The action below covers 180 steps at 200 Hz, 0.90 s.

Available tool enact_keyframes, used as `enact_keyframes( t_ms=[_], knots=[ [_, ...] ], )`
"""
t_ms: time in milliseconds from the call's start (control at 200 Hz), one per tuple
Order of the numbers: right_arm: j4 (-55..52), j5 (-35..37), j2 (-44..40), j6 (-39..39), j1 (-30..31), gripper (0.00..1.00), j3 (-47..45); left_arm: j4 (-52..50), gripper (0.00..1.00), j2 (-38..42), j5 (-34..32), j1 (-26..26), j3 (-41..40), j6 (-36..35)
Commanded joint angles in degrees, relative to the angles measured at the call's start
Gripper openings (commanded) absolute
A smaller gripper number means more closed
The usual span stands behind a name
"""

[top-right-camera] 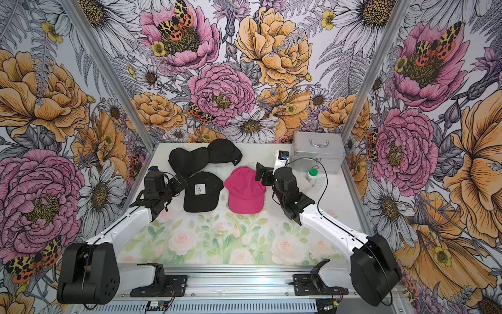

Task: Stack the baseball caps by color
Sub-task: Pick up the baseball cap from the center of the board.

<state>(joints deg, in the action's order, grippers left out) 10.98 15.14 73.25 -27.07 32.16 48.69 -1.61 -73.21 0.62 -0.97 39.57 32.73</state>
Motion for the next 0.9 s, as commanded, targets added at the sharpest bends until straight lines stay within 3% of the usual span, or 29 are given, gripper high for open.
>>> enact_keyframes(
  t_ms=[0,225,410,655,765,895],
  knots=[
    [2.41,0.2,-0.2,1.01,0.01,0.99,2.68,6.88,0.99,-2.24,5.28,3.24,-0.73,2.35],
    [2.28,2.73,-0.9,0.87,-0.08,0.99,2.21,12.01,0.99,-7.47,8.74,10.29,-0.62,4.04],
    [4.15,3.1,-1.52,-1.17,-0.08,0.99,-1.65,18.44,0.99,-12.89,16.08,16.7,1.27,6.2],
    [3.85,2.96,-3.22,-1.92,-0.08,0.99,-3.67,24.07,0.98,-21.36,24.72,17.43,5.64,9.3],
    [1.3,3.16,-3.07,-0.63,-0.17,0.99,-2.04,25.56,0.98,-25.1,24.24,17.35,6.97,10.52],
    [0.79,3.13,-2.27,-1.33,-0.17,0.99,-1.0,37.63,0.99,-32.55,27.64,18.23,7.31,17.31]
  ],
)
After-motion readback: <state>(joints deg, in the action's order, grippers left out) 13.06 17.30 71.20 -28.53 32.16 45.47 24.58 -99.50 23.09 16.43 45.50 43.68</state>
